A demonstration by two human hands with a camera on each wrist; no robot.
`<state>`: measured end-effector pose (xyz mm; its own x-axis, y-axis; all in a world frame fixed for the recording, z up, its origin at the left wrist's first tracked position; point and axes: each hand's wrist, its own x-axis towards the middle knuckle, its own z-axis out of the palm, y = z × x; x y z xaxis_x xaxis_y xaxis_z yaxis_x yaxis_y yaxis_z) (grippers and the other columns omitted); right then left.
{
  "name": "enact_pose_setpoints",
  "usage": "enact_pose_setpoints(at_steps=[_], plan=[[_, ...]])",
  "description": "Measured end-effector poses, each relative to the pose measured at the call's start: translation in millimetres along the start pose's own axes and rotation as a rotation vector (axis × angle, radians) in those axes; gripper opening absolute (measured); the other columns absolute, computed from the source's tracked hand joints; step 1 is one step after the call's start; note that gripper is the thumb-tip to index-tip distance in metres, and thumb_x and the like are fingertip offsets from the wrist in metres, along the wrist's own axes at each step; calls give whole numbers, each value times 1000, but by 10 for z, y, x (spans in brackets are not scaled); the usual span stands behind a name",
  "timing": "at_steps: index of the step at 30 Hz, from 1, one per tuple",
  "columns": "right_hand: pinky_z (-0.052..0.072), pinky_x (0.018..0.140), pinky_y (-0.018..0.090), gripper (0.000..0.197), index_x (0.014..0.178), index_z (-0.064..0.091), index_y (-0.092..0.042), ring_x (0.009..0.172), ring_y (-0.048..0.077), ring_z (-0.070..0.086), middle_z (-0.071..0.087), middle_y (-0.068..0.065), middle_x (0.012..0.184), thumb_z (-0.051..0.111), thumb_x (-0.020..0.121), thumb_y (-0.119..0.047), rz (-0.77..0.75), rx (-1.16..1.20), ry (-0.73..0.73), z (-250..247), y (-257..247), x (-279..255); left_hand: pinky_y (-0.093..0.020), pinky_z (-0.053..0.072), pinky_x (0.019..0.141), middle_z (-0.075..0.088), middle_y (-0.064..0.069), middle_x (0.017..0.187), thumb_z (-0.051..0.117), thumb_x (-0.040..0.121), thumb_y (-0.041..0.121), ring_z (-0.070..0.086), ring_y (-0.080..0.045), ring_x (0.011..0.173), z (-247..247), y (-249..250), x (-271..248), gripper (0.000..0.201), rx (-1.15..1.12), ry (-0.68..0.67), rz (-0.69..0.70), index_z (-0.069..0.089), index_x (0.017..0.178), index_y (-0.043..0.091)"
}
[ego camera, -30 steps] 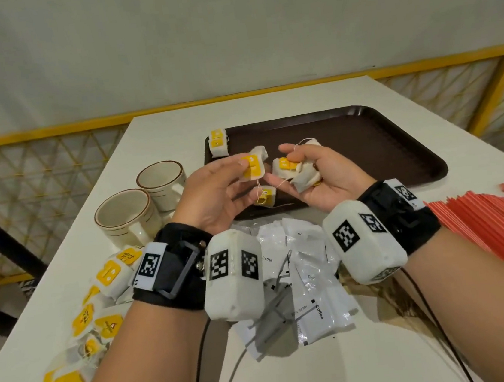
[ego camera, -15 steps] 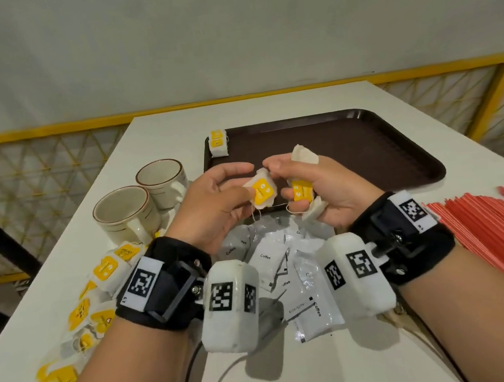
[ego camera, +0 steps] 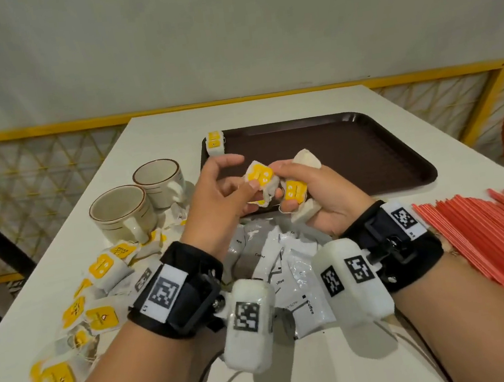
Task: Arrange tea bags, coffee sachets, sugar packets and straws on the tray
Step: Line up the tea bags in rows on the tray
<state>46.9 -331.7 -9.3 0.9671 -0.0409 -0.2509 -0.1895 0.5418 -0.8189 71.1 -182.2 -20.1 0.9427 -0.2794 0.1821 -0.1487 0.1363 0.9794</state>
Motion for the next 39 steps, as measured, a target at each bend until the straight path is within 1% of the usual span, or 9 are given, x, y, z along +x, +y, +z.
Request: enact_pose_setpoints(at_steps=[3,6,10,17,23,28,31,34,39], plan=[[45,40,18,16,88,59,-4,57,16,58,55,10,73,62,88,-20,70,221,-13,-20,-38,1,-22,46,56,61,-2,73,49,92,-5,57,-14,65,-7,-19,27,24,64,48,47,58,85,17],[49,50,18,18,97,57,-3,66,20,62,54,15,86,60,79,-6,87,320,-27,-39,-43,-18,-18,43,56,61,0,70,49,87,-6,52,-10,61,-7,-25,22,32,127,45,27,66,69,14],[56,56,22,26,105,55,1,83,27,62,51,22,106,36,89,12,41,384,-39,-17,-11,11,-24,49,67,67,-3,73,60,85,8,56,-11,68,2,-25,0,20,223,31,37,74,74,16],[50,90,40,18,105,56,-8,102,27,63,62,15,106,46,95,2,-28,263,-39,-38,-9,46,-21,50,69,70,-4,78,71,83,15,58,-6,68,5,-26,-33,5,322,-41,65,75,85,13],[60,67,44,10,105,52,-7,102,29,61,59,17,109,49,97,-4,-66,253,-79,65,74,-33,-16,45,58,63,9,73,84,67,26,54,0,62,59,-34,-52,25,362,-42,52,71,87,20],[60,70,40,23,118,50,-2,99,31,63,54,20,118,50,97,-11,-37,299,-120,139,61,-51,-16,42,60,61,5,81,78,75,29,52,-4,65,33,-58,-19,16,464,30,166,68,86,22],[58,73,34,15,103,53,-2,88,28,64,54,23,116,52,96,-15,12,287,-166,168,7,-29,-27,49,68,66,2,80,70,85,22,55,-8,69,-10,-38,-1,4,383,61,177,70,83,19],[57,85,46,18,100,54,-1,99,31,66,61,25,110,54,95,-19,39,236,-177,105,-5,1,-30,50,75,68,3,77,68,86,17,58,-10,73,-69,-7,14,7,325,58,144,71,80,18],[59,54,34,8,95,55,-4,72,23,72,68,15,83,53,96,-12,-3,133,-59,-54,-25,-87,-40,54,80,72,3,82,67,87,19,65,-19,80,-138,29,46,10,296,58,118,73,80,21]])
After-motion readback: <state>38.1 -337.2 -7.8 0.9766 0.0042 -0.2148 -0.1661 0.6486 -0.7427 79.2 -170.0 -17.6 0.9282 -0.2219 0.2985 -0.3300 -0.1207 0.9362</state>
